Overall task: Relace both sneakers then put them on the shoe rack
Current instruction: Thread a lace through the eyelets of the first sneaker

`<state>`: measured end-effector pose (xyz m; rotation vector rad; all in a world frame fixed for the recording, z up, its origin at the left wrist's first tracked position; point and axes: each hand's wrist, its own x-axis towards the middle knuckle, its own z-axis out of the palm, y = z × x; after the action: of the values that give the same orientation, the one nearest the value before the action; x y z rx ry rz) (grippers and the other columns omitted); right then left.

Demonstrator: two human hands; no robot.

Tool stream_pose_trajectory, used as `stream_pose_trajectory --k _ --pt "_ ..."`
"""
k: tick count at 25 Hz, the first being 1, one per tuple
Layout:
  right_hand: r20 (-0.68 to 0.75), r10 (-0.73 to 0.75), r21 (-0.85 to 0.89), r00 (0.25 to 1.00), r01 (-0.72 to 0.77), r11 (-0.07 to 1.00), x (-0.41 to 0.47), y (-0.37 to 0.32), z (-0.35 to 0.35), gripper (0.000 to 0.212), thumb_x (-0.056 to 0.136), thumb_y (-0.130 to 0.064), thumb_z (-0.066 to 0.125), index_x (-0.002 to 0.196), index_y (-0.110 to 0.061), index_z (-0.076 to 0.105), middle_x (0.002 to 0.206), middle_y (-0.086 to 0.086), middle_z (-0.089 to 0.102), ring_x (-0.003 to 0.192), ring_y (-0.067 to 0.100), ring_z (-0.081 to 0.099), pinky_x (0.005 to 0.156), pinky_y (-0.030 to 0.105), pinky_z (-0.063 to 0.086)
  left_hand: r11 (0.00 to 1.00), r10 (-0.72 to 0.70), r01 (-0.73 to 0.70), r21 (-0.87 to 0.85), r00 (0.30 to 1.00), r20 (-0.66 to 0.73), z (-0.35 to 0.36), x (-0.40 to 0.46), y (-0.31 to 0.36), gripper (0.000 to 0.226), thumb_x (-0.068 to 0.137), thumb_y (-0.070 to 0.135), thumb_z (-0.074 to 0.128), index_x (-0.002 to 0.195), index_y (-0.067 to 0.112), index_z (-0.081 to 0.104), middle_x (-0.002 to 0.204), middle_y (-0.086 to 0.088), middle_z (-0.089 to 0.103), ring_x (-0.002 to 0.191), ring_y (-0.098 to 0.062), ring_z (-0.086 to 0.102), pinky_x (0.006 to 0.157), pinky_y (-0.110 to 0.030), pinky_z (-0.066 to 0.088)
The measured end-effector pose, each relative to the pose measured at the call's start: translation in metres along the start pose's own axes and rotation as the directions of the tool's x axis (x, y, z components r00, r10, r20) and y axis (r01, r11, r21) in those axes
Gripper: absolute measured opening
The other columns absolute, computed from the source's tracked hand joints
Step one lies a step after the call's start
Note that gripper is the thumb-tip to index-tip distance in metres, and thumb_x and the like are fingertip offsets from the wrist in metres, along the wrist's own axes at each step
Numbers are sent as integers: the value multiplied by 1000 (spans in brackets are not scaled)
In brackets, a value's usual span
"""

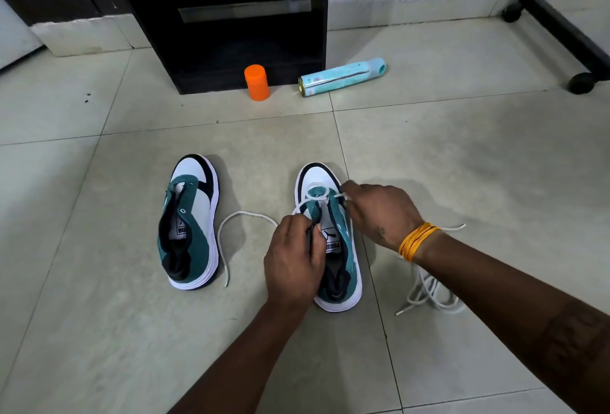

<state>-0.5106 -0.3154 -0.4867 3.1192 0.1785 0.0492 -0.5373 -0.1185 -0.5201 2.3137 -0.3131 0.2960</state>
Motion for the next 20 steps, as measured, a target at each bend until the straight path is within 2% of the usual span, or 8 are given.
stream_pose_trajectory --k 2,4,7,10,14,16,18,20 --pt "-12 4 -41 1000 -4 999 1 -7 2 16 97 -25 56 108 -13 58 83 8 69 67 40 66 53 33 33 1000 -7 7 -1 1000 1 0 0 1 23 102 31 50 91 12 56 90 -1 59 81 -27 59 65 -46 50" --pt "-11 117 -76 993 -118 990 1 6 5 12 92 -20 61 100 -12 59 79 9 68 64 39 66 52 33 34 1000 -15 15 2 1000 -2 -1 0 2 23 102 32 49 91 13 55 90 -2 59 80 -27 58 65 -45 50" --pt "29 242 -112 970 -237 965 -8 28 8 17 94 -20 52 104 -11 62 85 10 69 76 39 68 59 34 41 1000 -16 16 7 1000 -1 -1 1 5 23 103 32 47 92 13 54 91 -2 59 81 -28 59 65 -45 51" --pt "-64 193 -157 979 -201 967 -6 11 0 18 89 -24 60 104 -14 62 70 8 70 61 36 67 55 32 32 999 -20 20 36 1000 6 1 3 4 26 103 34 45 94 12 56 93 -4 60 83 -29 59 65 -45 51" --pt "-90 -10 -179 996 -6 984 5 -19 -5 20 78 -26 75 93 -17 66 59 3 64 46 31 60 48 25 24 1000 -6 6 30 1000 -7 1 0 3 25 103 32 46 94 12 56 92 -4 59 84 -29 59 67 -46 51" --pt "-70 25 -163 997 -36 986 8 -10 -4 10 80 -25 73 84 -18 67 65 3 66 53 30 64 50 26 26 1000 -7 8 30 1000 -14 1 0 5 25 104 32 45 95 12 56 92 -5 59 83 -30 59 66 -44 51" --pt "15 110 -139 994 -107 984 4 1 -1 7 88 -26 64 88 -20 67 78 4 69 69 31 69 55 29 29 998 -22 24 55 999 -26 1 -1 4 25 104 32 43 95 12 57 91 -5 60 82 -30 60 64 -43 51" --pt "8 147 -92 989 -145 985 -1 8 3 6 89 -27 64 89 -20 65 81 4 67 74 33 67 56 30 30 997 -21 25 72 999 -47 2 0 2 26 104 31 43 94 12 57 89 -6 60 79 -31 60 62 -41 49"
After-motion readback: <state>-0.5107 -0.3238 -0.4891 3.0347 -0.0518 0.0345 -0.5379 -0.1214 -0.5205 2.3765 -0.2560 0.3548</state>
